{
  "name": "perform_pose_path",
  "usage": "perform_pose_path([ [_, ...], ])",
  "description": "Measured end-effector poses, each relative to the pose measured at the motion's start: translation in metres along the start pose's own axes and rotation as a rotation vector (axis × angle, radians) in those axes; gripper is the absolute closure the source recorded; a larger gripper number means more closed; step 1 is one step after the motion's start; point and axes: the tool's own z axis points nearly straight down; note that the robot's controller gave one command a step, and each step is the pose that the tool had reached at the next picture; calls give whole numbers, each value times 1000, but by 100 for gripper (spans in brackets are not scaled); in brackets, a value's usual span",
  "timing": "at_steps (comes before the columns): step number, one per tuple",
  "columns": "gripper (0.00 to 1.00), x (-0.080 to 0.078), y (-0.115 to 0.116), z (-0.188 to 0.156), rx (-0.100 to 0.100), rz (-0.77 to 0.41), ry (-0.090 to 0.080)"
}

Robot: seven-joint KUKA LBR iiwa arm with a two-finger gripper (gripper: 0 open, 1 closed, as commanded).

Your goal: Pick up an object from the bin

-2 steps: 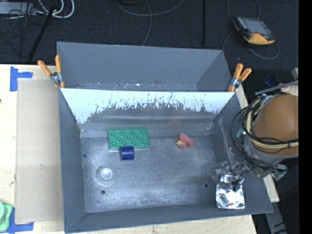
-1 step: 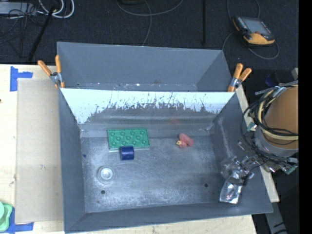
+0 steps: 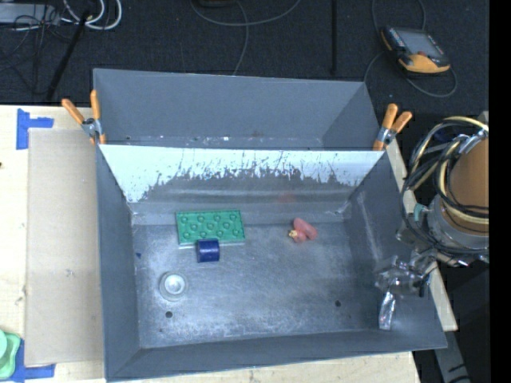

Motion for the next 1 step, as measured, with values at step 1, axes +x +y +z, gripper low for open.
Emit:
perform_pose_path([
  [1, 100, 4, -6, -58, 5, -12, -1],
])
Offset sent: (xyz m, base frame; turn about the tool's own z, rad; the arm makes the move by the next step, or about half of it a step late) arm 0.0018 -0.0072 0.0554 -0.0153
